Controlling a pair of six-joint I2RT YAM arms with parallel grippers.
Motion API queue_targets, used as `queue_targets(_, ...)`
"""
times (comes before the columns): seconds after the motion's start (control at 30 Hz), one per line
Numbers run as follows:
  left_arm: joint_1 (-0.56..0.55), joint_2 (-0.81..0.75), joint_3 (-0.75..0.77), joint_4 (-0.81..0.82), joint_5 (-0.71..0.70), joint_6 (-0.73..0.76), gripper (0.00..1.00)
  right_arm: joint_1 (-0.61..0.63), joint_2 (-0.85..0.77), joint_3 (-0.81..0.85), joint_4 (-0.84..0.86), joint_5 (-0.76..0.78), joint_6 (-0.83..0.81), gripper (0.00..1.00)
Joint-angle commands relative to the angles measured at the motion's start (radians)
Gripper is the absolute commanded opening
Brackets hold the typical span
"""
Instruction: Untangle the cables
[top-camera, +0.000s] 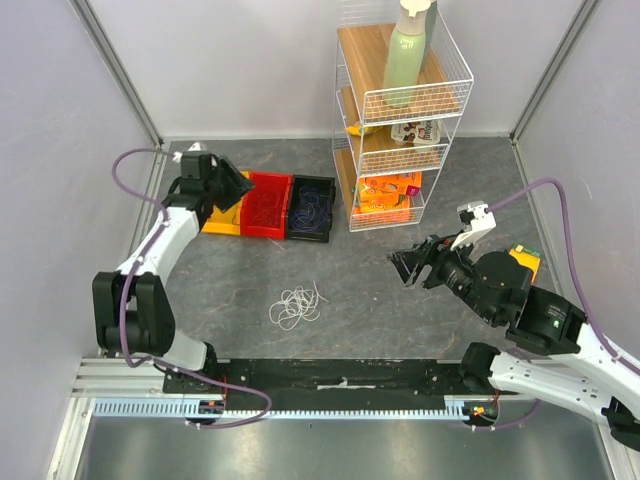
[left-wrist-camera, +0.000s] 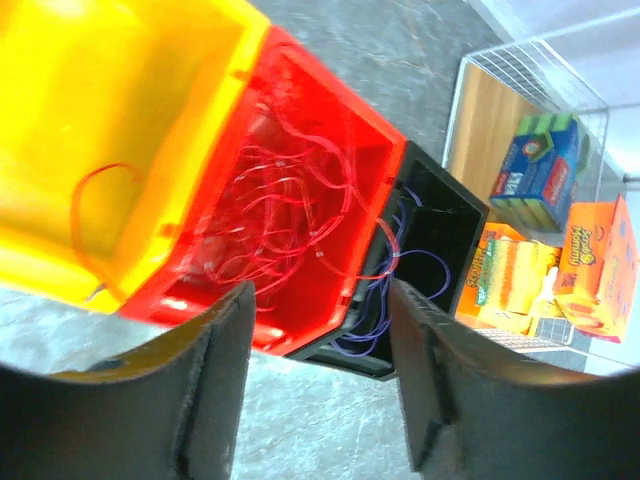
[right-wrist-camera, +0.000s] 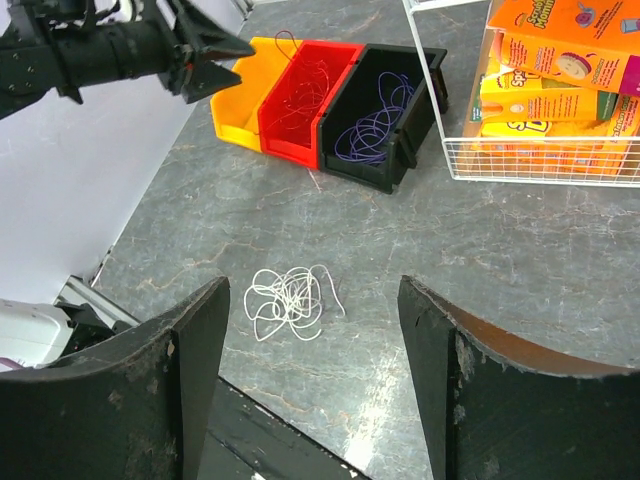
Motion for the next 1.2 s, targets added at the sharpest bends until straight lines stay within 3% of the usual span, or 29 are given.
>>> queue_targets(0.0,0.156,-0.058,-0.130,-0.045,0.074,-0.277,0.59,-0.002,-0.009,-0.004,0.030,0.011,0.011,0.75)
queue_targets(0.07,0.228,-0.071,-0.237,0.097,0.233,-0.375,0.59,-0.002,-0.008,-0.007,0.038,0.009,0.009,0.75)
queue_targets(0.13,0.243,-0.072,-0.299,0.190,0.289,-0.453,0.63,-0.002,-0.002,-0.009,0.043,0.000,0.011,0.75)
queue_targets(0.5,0.237,-0.058,-0.413,0.276,0.244,-0.627,0.64,-0.002,-0.002,-0.032,0.061,-0.018,0.031,0.75)
queue_targets(0.77,0.231,0.020,-0.399,0.310,0.257,-0.691,0.47,-0.002,0.010,-0.030,0.069,-0.023,0.029,0.75)
queue_targets(1.0,0.208,0.057,-0.402,0.313,0.237,-0.717,0.44,-0.002,0.001,-0.043,0.072,-0.021,0.034,0.75)
queue_targets(1.17,0.199,0.073,-0.390,0.333,0.214,-0.708,0.35,-0.002,0.003,-0.043,0.072,-0.023,0.028,0.75)
